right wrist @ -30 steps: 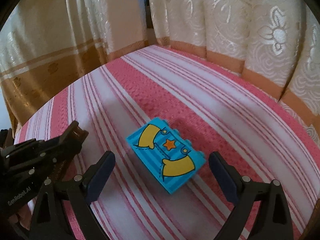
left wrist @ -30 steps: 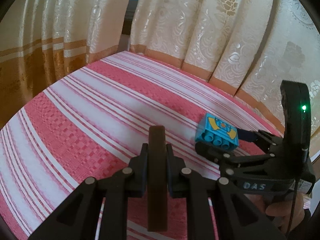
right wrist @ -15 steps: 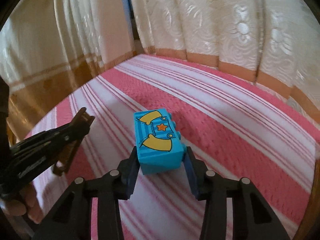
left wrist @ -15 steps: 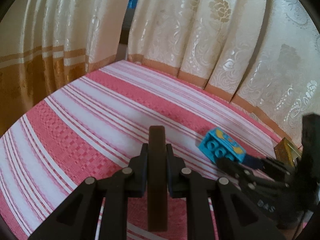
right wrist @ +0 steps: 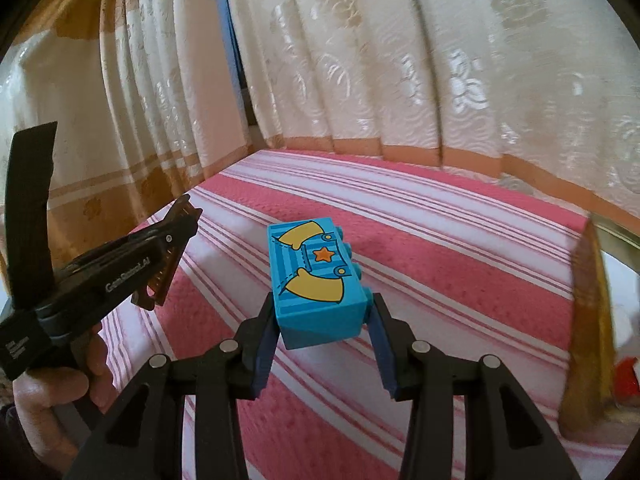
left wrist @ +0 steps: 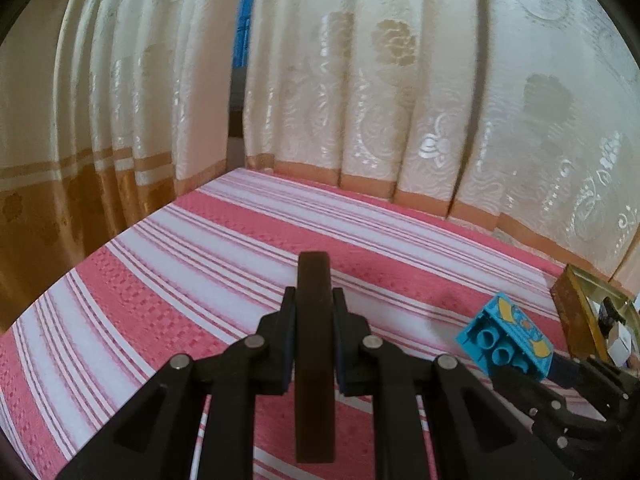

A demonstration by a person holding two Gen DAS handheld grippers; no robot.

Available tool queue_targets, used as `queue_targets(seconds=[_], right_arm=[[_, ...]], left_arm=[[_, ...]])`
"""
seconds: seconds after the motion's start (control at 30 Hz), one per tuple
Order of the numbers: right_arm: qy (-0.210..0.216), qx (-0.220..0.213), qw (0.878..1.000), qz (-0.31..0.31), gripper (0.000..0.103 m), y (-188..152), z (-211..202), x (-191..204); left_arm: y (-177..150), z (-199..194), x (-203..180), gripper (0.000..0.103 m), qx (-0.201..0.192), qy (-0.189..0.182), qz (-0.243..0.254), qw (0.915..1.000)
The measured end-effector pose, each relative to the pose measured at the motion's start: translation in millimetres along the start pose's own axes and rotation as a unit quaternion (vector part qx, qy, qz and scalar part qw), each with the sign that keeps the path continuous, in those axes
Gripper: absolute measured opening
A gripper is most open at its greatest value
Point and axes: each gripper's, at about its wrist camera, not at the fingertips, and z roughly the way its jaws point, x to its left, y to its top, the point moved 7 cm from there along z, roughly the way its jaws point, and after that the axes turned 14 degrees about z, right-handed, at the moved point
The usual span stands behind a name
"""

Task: Organize rigid objects
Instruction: 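Carry the wooden bar and blue block over the tin with both tools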

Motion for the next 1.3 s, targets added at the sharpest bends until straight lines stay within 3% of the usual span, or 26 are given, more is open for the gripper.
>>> queue_targets(seconds=[0.57, 1.3], right_arm=[[-0.009, -0.055, 0.998, 0.024, 0.046, 0.8, -61.4, -34.3], [-0.014, -0.118, 0.991, 0.053, 0.046, 7.6, -125.4, -88.9]], left_arm=[[-1.8, -24.2, -59.5, 0.014, -0.016, -0.003, 0.041, 0.999], [11.9, -47.1, -143.8, 0.014, -0.032, -0.035, 0.082, 0.9955]])
